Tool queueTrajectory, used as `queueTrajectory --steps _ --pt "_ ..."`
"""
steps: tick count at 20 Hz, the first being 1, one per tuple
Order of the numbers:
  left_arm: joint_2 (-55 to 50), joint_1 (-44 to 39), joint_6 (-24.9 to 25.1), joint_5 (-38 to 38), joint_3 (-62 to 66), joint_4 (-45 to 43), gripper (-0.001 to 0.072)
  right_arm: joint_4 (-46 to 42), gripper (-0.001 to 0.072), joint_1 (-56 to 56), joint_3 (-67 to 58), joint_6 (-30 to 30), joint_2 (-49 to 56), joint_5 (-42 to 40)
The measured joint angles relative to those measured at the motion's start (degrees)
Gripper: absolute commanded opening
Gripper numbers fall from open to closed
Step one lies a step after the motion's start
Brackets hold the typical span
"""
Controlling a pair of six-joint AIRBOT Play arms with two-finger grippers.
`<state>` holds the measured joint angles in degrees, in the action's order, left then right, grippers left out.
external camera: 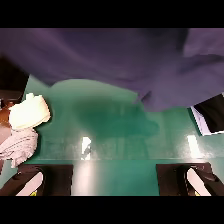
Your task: Fold the shirts.
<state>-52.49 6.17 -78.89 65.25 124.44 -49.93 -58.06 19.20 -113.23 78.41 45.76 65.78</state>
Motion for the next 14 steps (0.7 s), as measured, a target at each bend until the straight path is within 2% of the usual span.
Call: queueTrajectory --steps 4,7,10,14 --pt "5.6 0.0 0.6 -1.4 -0.8 -1.2 0.0023 -9.5 0.0013 0.0 -4.5 2.9 -1.9 2.1" --pt "6.4 0.0 -0.4 -0.4 -8.1 -4.4 0.0023 -13.7 0.0013 0.0 -5.3 4.2 0.8 6.6" --pt "4.0 0.0 -1.4 2.6 -19.2 -6.5 0.0024 -15.1 0.0013 0.0 -3.9 4.8 7.1 14.2" --pt "-4.3 0.0 -1.9 6.8 -33.6 -7.5 0.0024 -16.0 0.0013 -0.2 4.1 5.7 18.3 24.3"
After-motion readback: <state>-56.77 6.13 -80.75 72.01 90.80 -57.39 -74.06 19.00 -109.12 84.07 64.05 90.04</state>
